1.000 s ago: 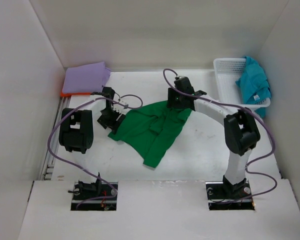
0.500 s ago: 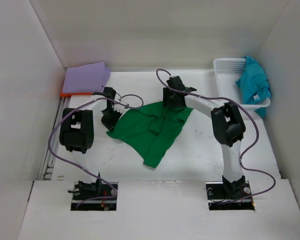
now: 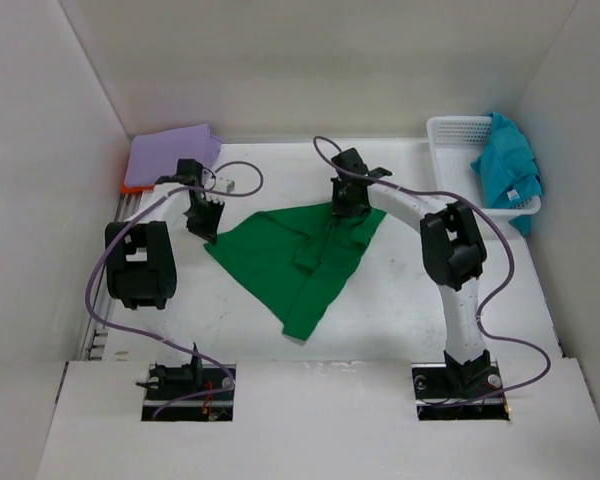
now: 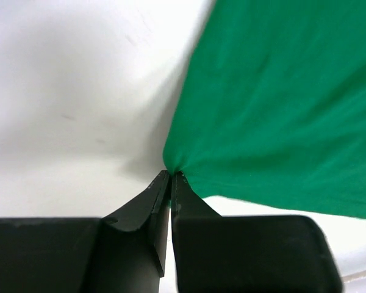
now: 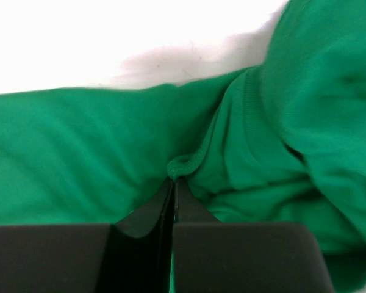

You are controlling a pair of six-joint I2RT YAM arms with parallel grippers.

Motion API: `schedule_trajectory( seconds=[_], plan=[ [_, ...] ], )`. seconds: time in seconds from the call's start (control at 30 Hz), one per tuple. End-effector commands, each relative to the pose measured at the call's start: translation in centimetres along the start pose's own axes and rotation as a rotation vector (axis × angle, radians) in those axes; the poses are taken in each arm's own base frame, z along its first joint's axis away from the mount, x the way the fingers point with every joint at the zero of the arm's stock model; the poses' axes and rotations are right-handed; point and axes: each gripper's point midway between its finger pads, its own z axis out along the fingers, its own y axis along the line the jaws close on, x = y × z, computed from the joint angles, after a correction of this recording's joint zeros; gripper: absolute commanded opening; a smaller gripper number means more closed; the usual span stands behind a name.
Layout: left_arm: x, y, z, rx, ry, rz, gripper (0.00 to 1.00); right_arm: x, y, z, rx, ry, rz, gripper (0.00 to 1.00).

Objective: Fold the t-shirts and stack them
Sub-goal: Flatten out the tshirt

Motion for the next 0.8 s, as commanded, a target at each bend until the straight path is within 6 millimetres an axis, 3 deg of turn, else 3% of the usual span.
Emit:
schedule_trajectory(
  seconds=[0.0,0.1,0.2,0.33,0.43,0.5,0.57,0.67,0.77],
  plan=[
    [-8.8,3.1,-8.1,-0.14,-0.312,0.031,0.0,-10.4,2.2,-11.2,-0.147,-0.271,0.059,0.0],
    [-13.5,5.5,-14.9,-0.272,-0.475,0.074,0.0,-16.2,1.3,-20.1,-0.22,-0.451,0.087,0.0],
    [-16.3,6.7,-20.9,-0.403,-0.58,0.15,0.0,-18.9,-0.4,-26.6,-0.266,-0.559,0.109,0.0],
    [-18.2,7.0,-27.6,-0.567,-0.685,0.245,0.0,-19.4,-2.2,-33.1,-0.329,-0.644,0.113,0.0],
    [-17.7,7.1,-30.2,-0.643,-0.704,0.284,0.0,-18.0,-4.2,-35.4,-0.325,-0.669,0.131,0.0],
    [-16.2,7.2,-29.5,-0.652,-0.656,0.297,0.0,-15.9,-6.3,-34.9,-0.28,-0.642,0.162,0.0],
    [-13.8,6.7,-26.9,-0.625,-0.572,0.322,0.0,-12.9,-8.8,-33.2,-0.227,-0.581,0.216,0.0],
    [-9.4,4.5,-21.1,-0.525,-0.44,0.357,0.0,-8.1,-11.3,-29.5,-0.18,-0.471,0.292,0.01],
    [-5.4,1.5,-14.6,-0.424,-0.308,0.413,0.0,-3.7,-12.2,-24.8,-0.159,-0.325,0.326,0.02]
  ],
)
